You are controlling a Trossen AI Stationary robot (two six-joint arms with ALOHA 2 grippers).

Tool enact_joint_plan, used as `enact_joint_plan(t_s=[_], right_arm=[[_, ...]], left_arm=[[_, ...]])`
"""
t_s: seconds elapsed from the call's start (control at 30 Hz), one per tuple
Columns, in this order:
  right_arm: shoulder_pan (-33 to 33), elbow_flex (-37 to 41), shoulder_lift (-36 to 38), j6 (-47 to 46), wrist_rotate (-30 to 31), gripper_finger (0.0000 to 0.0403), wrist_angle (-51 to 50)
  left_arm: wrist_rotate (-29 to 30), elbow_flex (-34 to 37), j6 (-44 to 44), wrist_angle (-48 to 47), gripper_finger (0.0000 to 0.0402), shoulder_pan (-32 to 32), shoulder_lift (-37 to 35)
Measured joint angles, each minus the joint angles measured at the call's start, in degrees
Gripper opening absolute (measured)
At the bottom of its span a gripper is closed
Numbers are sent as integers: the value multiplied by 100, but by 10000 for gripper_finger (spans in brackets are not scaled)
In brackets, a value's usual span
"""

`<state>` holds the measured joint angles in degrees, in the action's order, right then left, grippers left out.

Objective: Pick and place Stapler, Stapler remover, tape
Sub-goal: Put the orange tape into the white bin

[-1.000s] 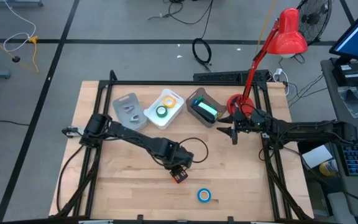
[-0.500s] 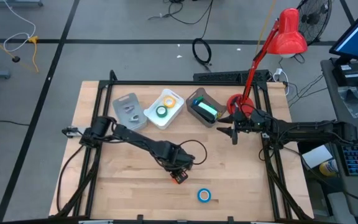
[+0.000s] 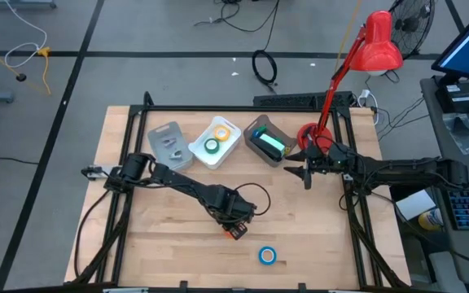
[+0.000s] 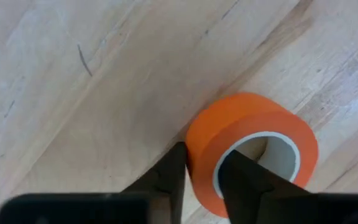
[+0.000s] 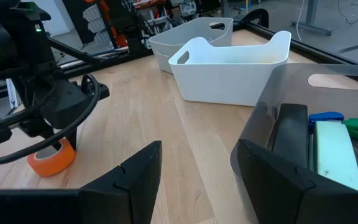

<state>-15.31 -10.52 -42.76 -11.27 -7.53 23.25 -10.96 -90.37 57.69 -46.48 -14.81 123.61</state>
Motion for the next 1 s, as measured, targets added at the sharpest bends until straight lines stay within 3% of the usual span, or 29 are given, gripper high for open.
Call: enact_joint_plan(t_s=[0.13,0.43,0.8,1.0], right_arm=[[2,-1,0,0,0,205,2],[2,0,0,0,0,203,6],[4,-2,2,0,0,202,87],[4,-2,0,0,0,205,92]], left_arm=[[-56,0,-39,-13,38,13,0],[-39,15,-212,-40,38,161,-587],[2339,4,-537,-483,38,971,-2634],[2872,0,-1410,-502,38,1885,-3300]])
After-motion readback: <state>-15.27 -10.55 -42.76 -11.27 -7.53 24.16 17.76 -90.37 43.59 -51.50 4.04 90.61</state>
